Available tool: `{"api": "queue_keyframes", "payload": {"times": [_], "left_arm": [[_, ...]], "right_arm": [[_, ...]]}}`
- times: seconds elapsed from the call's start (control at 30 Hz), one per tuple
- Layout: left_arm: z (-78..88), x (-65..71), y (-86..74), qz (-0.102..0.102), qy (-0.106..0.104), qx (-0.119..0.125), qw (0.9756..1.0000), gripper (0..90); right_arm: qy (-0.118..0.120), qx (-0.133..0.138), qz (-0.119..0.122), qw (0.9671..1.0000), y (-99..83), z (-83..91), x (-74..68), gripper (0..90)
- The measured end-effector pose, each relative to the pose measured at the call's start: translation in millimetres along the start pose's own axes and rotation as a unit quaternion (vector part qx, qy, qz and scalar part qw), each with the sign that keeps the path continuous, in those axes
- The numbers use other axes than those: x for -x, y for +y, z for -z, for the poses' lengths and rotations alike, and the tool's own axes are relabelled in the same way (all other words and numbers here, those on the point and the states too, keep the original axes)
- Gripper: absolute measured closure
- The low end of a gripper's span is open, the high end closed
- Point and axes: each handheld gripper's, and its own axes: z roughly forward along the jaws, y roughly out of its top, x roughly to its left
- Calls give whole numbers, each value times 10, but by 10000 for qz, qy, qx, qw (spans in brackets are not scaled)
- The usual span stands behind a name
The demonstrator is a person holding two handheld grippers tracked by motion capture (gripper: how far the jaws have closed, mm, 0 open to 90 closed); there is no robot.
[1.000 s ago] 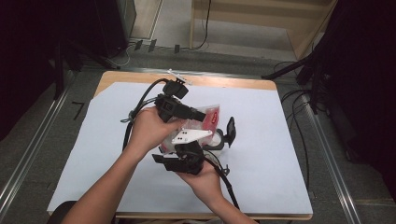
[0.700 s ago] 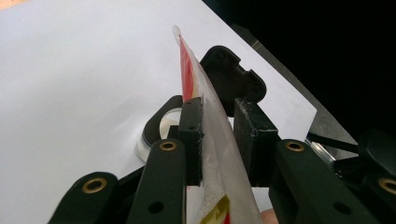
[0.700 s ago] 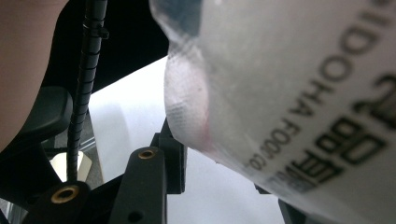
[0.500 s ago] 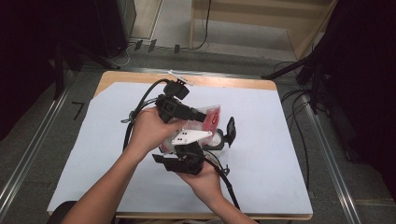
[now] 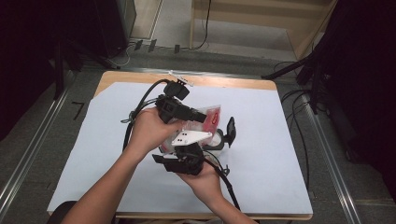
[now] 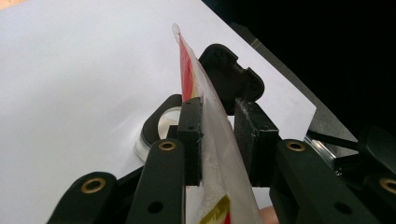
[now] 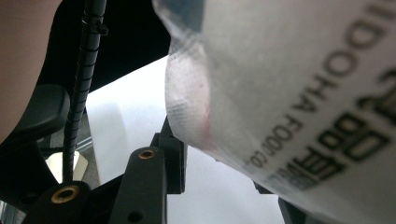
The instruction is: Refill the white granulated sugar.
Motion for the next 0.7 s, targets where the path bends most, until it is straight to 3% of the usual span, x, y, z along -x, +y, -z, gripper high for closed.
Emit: {"api": "queue_keyframes", "payload": {"times": [0.27,0.7], "left_arm": [[-1,-4,-4,11,-6,-28,10000,731],[65,-19,-98,27,-29,-288,9996,729]], "right_arm": [[-10,-7,10,10000,-2,-4,-3,636],[-3,16,161,9999,-107,-91,-60,611]]}}
